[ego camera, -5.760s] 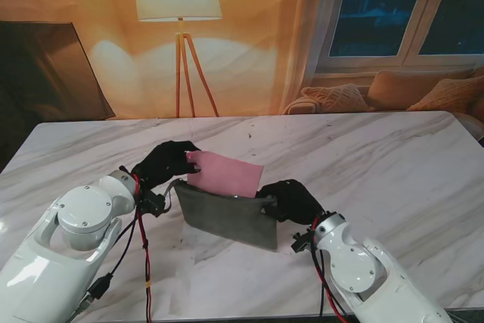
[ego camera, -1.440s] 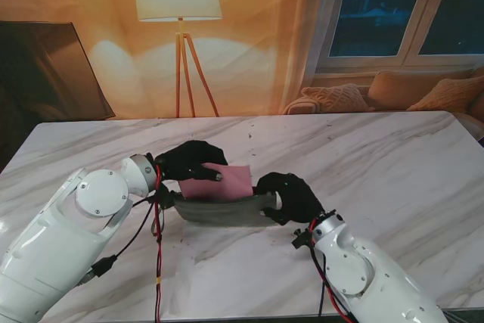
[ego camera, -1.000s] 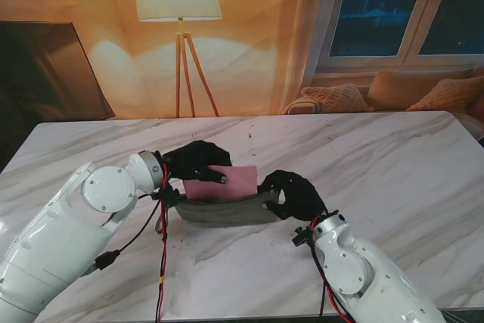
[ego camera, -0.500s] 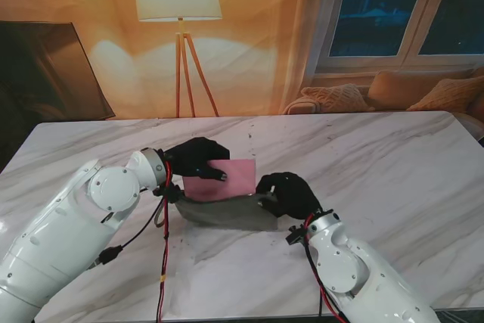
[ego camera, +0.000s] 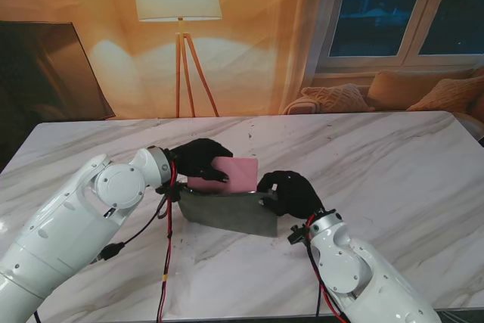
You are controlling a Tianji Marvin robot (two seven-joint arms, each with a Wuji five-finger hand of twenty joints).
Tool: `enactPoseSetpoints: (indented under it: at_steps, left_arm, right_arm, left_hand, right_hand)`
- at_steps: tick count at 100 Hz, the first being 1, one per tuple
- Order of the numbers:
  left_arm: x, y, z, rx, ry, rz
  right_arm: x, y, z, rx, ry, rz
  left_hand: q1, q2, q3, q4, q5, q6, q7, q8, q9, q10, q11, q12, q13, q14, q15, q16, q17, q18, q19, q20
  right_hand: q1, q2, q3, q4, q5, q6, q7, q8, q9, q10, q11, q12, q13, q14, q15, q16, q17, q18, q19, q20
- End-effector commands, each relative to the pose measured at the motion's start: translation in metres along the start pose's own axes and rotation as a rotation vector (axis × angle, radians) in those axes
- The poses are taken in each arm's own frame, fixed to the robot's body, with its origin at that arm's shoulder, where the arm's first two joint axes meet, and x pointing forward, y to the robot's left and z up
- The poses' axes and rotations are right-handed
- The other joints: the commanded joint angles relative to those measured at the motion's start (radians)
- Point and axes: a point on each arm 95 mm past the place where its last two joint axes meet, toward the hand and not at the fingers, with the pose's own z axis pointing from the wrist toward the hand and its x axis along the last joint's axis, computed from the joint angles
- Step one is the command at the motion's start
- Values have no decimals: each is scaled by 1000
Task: Collect documents into a storage pouch
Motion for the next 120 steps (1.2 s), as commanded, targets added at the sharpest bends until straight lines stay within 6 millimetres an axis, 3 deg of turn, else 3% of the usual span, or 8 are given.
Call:
enactPoseSetpoints:
  at_steps: [1, 19, 51, 70, 87, 100, 115, 120]
  left_arm:
    - [-1, 3, 3, -32, 2, 29]
    - [-1, 4, 9, -48, 16, 71]
    - [-4, 4, 11, -30, 21, 135]
    - [-5, 11, 15, -87, 18, 99]
    - [-4, 14, 15, -164, 19, 109]
    - [-4, 14, 12, -186, 1, 103]
    - [-1, 9, 7, -121, -11, 101]
    - [0, 7, 4, -96, -13, 107]
  right_arm:
    - [-5, -1, -3, 14, -21, -15]
    - [-9, 3, -4, 0, -38, -30]
    - [-15, 2, -4, 19, -68, -60]
    - [-18, 3, -3, 3, -77, -84]
    - [-16, 2, -1, -27, -69, -75]
    - [-15, 2, 0, -35, -62, -62]
    - [-15, 1, 0, -33, -60, -54]
    - [-15, 1, 0, -32, -60, -53]
  left_hand:
    - [35, 16, -11, 0, 21, -9, -8, -5, 5, -4, 21, 35, 25, 10, 31, 21, 2, -29, 14, -3]
    - [49, 22, -3, 3, 29, -14, -2, -10, 54, -16, 57, 33, 67, 18, 57, 25, 32, -25, 27, 1]
    - [58, -4, 28, 5, 32, -47, 15, -26, 62, -30, 99, 9, 81, 13, 69, 15, 48, -23, 31, 2]
    - [16, 0, 20, -6, 9, -38, -6, -37, 0, -10, -48, -12, -10, 34, -50, -27, -16, -32, -9, -32]
    - [-9, 20, -19, -5, -20, -33, -52, -8, -46, -8, -55, -5, -42, 25, -73, -21, -43, -44, -20, -44]
    - [-34, 38, -65, 3, -83, -5, -167, 33, -132, 7, -60, -47, -98, 24, -120, -12, -86, -57, -34, -64]
    - [-137, 141, -33, 88, -162, 20, -387, 90, -214, 18, -96, -221, -134, 23, -158, -16, -110, -55, -39, -68]
    - [-147, 159, -37, 98, -173, 22, -402, 95, -216, 15, -88, -237, -126, 23, -157, -17, -99, -54, -34, -65]
  right_hand:
    - [-39, 32, -21, 1, -53, -13, -36, 1, -58, -17, -11, -16, -54, 0, -65, -23, -46, 7, -28, -21]
    - [-59, 46, -30, 14, -85, -7, -112, 31, -117, -20, -25, -34, -103, 6, -112, -29, -102, 16, -71, -31]
    - [-7, 10, -3, 16, -93, -48, -83, 83, -74, -17, -12, -34, -90, 9, -103, -23, -94, 21, -67, -28]
    - [55, -48, 41, 10, -41, -57, 29, 160, -17, -10, 12, -18, -74, 14, -105, -71, -80, 20, -73, -35]
    - [153, -27, 41, 24, 50, -57, 78, 164, 91, 2, 13, 23, 9, 5, -50, -123, 20, 17, -55, -63]
    - [154, -19, 33, 24, 66, -54, 79, 150, 110, 3, 11, 27, 33, -1, -44, -126, 46, 17, -59, -75]
    - [136, -13, 26, 22, 68, -54, 79, 142, 110, -1, 8, 29, 32, -8, -33, -117, 46, 16, -52, -75]
    - [132, -12, 25, 22, 67, -55, 79, 140, 108, -3, 7, 29, 31, -9, -32, -115, 42, 16, -50, -75]
